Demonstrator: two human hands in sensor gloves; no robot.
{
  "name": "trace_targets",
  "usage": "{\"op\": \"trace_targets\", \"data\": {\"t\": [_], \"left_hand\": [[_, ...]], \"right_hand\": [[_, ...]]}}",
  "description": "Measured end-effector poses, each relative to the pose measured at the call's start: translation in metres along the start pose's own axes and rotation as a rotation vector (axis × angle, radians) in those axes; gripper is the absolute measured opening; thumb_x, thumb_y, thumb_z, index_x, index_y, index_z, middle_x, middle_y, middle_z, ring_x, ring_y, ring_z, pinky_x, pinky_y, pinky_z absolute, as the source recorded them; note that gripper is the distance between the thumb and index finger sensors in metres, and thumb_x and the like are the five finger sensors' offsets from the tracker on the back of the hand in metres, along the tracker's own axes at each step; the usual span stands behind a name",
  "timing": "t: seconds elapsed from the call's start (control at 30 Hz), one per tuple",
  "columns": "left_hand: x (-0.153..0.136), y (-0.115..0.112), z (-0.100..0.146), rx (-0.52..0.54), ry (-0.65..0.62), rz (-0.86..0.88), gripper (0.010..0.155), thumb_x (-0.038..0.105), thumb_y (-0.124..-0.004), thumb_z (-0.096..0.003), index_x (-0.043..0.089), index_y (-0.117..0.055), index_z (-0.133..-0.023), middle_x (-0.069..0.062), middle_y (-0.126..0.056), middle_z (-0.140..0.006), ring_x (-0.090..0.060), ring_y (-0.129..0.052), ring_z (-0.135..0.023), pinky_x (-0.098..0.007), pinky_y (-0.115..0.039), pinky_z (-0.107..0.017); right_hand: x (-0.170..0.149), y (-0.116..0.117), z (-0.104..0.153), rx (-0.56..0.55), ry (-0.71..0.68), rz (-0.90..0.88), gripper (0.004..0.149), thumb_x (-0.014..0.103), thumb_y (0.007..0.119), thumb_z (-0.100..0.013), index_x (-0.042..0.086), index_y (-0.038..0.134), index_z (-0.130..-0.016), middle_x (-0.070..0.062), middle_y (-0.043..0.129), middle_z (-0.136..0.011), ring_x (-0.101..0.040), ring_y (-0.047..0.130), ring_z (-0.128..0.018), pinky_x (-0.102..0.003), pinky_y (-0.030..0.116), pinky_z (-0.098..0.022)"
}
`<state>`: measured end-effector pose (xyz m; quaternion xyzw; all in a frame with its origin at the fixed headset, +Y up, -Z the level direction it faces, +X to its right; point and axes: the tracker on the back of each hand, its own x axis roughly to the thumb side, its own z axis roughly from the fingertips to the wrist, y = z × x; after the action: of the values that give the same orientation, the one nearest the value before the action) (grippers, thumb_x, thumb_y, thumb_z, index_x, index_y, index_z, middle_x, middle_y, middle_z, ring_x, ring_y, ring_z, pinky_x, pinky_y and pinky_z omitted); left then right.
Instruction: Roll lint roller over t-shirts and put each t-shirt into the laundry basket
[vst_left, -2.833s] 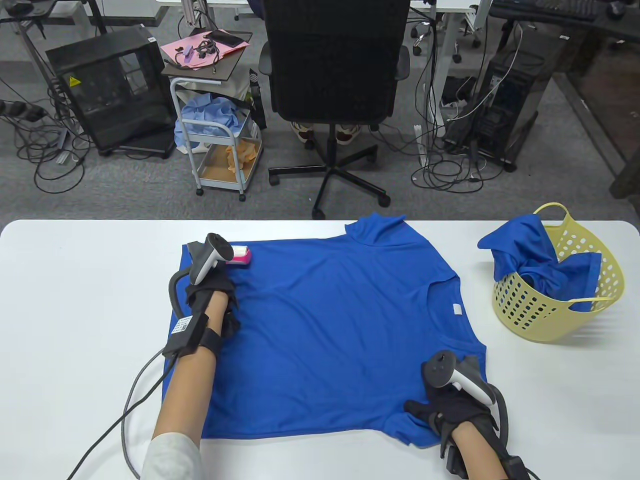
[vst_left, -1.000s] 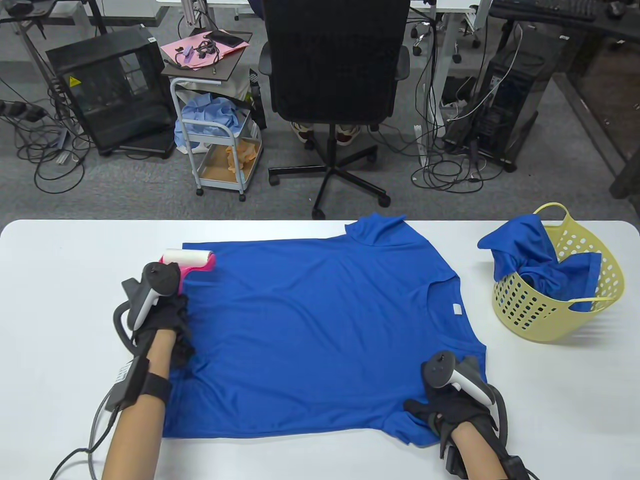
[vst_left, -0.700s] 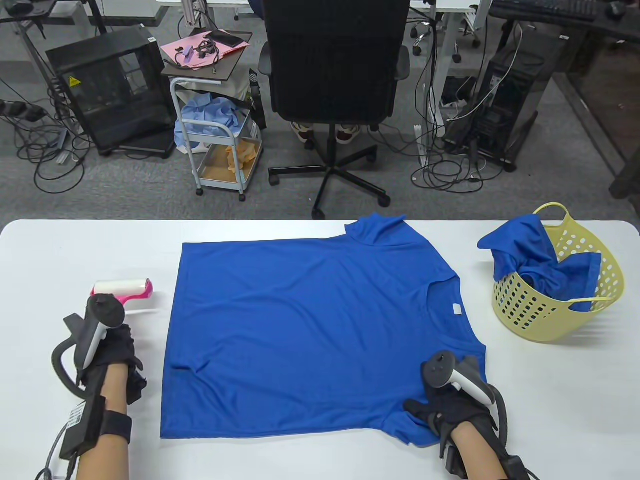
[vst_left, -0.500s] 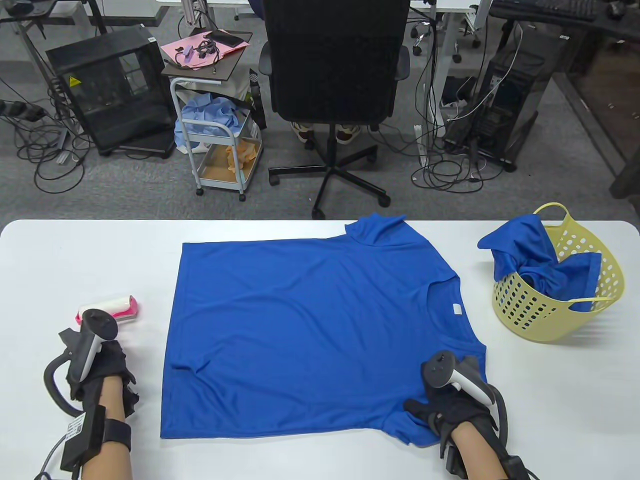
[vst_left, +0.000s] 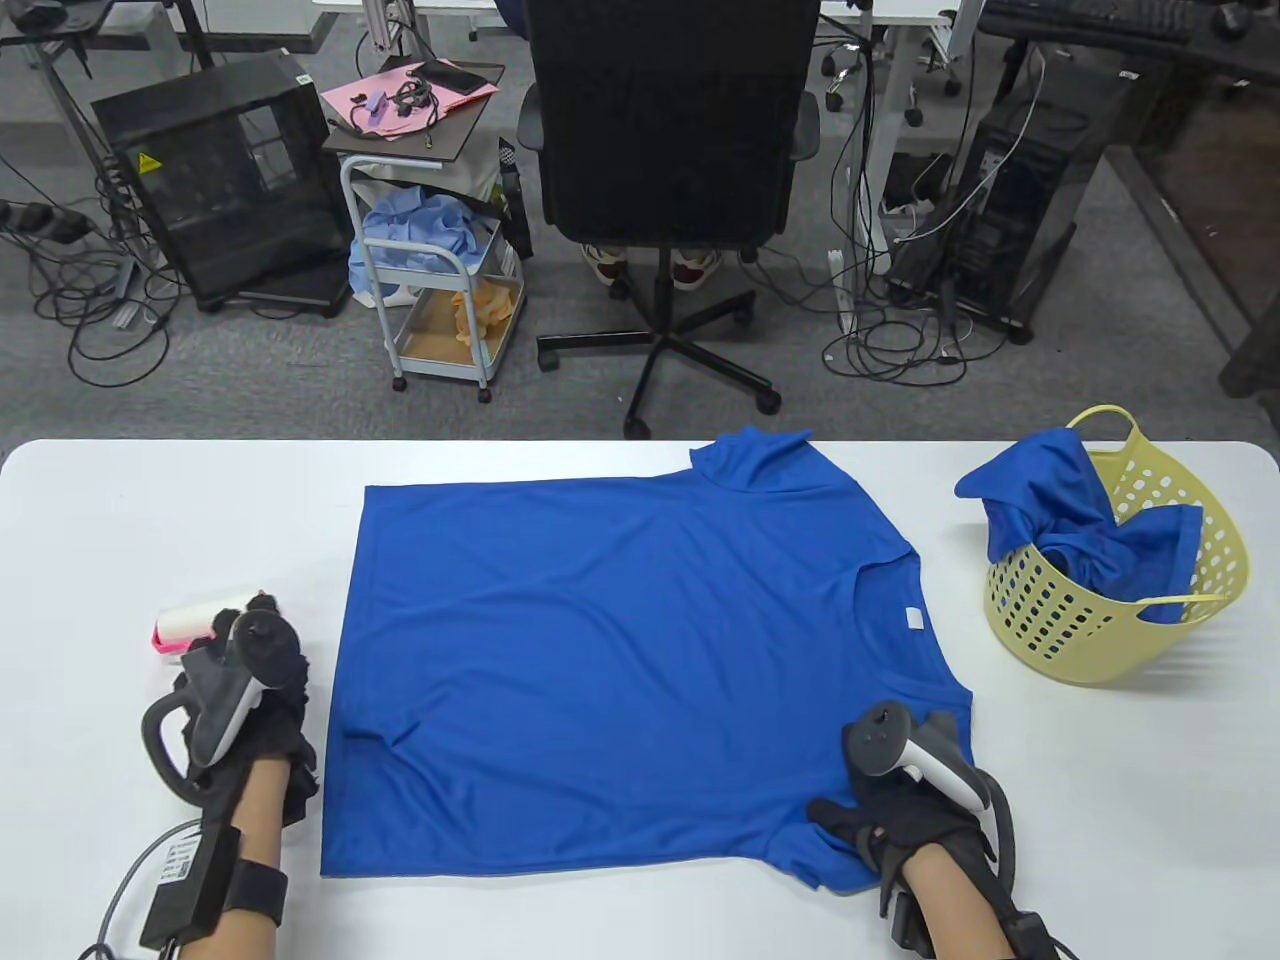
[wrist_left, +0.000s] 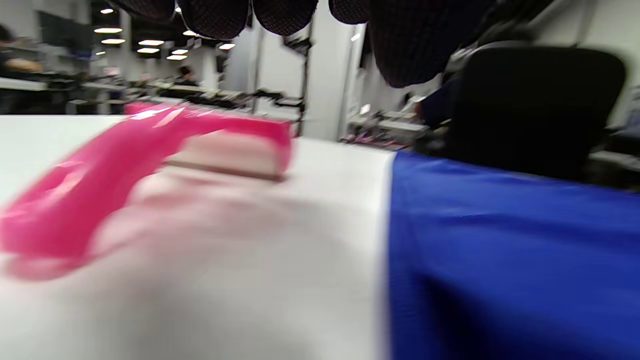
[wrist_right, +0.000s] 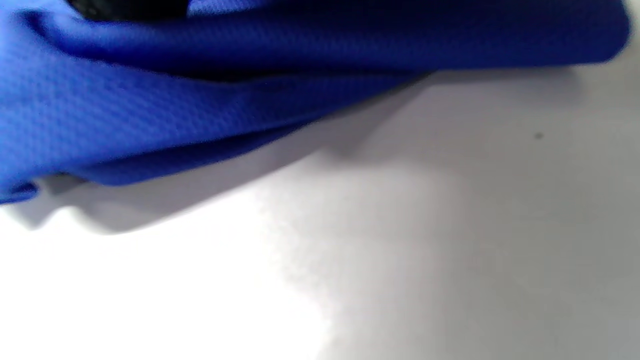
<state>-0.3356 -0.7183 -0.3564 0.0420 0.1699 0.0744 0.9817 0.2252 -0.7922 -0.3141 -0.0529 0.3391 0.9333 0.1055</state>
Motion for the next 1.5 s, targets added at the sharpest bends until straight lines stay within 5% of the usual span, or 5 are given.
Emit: {"op": "trace_targets", "data": {"t": [0.37,0.63,0.9,1.27,1.5], "left_hand": [[0.091,-0.006,0.081,0.058,-0.333,0.042,0.078,0.052,-0.08,-0.0496,0.03,-0.039,-0.112,-0.003,-0.044,-0.118,-0.038,-0.041,-0.112,-0.061,-0.037,-0.074],[0.095,-0.016,0.089,0.029,-0.368,-0.033,0.079,0.054,-0.08,-0.0488,0.027,-0.041,-0.112,-0.004,-0.051,-0.117,-0.036,-0.047,-0.111,-0.059,-0.038,-0.074],[0.097,-0.014,0.091,0.013,-0.384,-0.016,0.08,0.056,-0.079,-0.0486,0.025,-0.042,-0.113,-0.006,-0.052,-0.117,-0.036,-0.048,-0.111,-0.057,-0.038,-0.075],[0.091,-0.014,0.088,-0.028,-0.365,0.009,0.081,0.055,-0.079,-0.0488,0.024,-0.041,-0.113,-0.006,-0.05,-0.117,-0.036,-0.047,-0.111,-0.056,-0.037,-0.075],[0.088,-0.014,0.087,-0.043,-0.353,0.018,0.08,0.055,-0.079,-0.0493,0.024,-0.041,-0.113,-0.007,-0.05,-0.117,-0.036,-0.046,-0.111,-0.056,-0.037,-0.075]], "right_hand": [[0.0,0.0,0.0,0.0,0.003,0.001,0.085,0.063,0.056,-0.049,0.029,0.001,-0.103,-0.016,-0.014,-0.107,-0.048,-0.008,-0.093,-0.071,0.011,-0.063],[0.005,-0.003,0.004,-0.053,0.008,0.019,0.084,0.063,0.057,-0.05,0.027,0.005,-0.104,-0.016,-0.008,-0.109,-0.048,-0.001,-0.096,-0.07,0.015,-0.065],[0.061,-0.033,0.015,-0.34,-0.104,-0.04,0.084,0.063,0.061,-0.049,0.032,0.008,-0.106,-0.01,-0.005,-0.113,-0.042,0.002,-0.101,-0.066,0.021,-0.071],[0.186,-0.052,-0.071,-0.299,-0.106,-0.049,0.091,0.065,0.064,-0.046,0.026,0.006,-0.104,-0.015,-0.003,-0.111,-0.044,0.009,-0.1,-0.063,0.029,-0.071],[0.217,-0.043,-0.099,-0.194,0.032,-0.042,0.099,0.064,0.068,-0.042,0.017,0.008,-0.104,-0.021,0.007,-0.111,-0.048,0.013,-0.097,-0.07,0.027,-0.063]]}}
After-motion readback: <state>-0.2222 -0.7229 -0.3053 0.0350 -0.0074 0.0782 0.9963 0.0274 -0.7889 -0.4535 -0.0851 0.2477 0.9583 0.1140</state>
